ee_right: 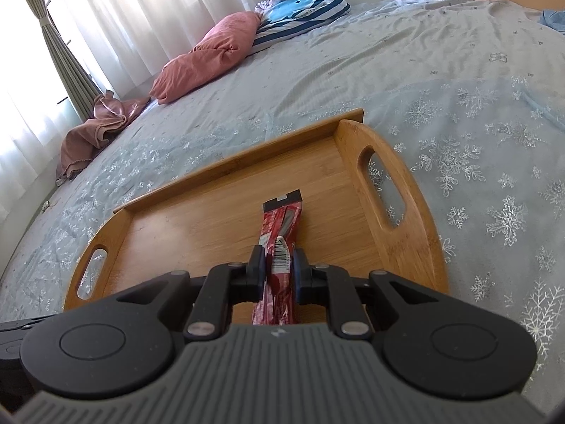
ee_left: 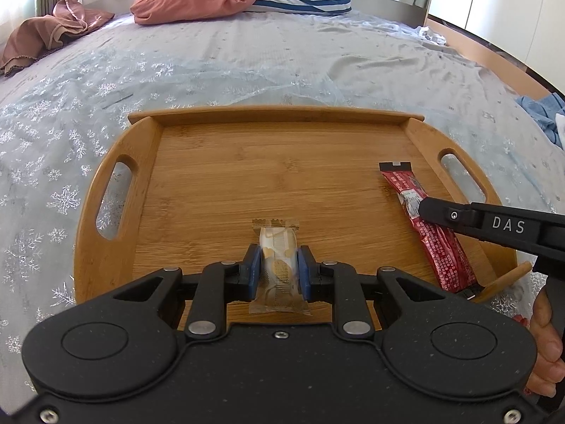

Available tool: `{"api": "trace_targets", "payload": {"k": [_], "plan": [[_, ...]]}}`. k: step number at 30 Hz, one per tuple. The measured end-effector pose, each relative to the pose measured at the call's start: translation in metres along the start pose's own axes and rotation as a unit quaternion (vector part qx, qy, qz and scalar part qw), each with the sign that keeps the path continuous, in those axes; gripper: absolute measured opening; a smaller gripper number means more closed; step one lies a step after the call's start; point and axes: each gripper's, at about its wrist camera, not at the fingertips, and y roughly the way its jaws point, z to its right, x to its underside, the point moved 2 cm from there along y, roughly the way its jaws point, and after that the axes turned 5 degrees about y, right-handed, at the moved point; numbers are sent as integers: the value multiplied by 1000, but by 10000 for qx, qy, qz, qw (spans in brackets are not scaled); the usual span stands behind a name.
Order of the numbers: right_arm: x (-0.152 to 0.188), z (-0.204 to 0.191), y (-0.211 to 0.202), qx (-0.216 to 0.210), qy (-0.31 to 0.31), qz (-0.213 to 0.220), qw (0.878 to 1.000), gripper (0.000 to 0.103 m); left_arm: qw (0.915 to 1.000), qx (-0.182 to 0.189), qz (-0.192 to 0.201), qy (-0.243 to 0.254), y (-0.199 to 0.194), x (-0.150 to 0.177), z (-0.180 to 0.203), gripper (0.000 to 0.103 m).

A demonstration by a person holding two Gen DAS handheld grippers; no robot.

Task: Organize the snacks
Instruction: 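Open both tools to release the packets onto the tray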

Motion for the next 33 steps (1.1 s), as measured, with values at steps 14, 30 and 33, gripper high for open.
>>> {"api": "trace_targets", "payload": {"k": [14,30,33], "plan": [[0,-5,-4,95,-167,-8,9998,26,10000,36,44,10,-3,-1,-1,31],[9,-21,-45,-15,-901,191,9957,55,9981,8,612,74,-65,17,-15,81],[15,-22,-55,-29,-1049,223,9942,59,9975,-9,701,55,-79,26,-17,85]]}}
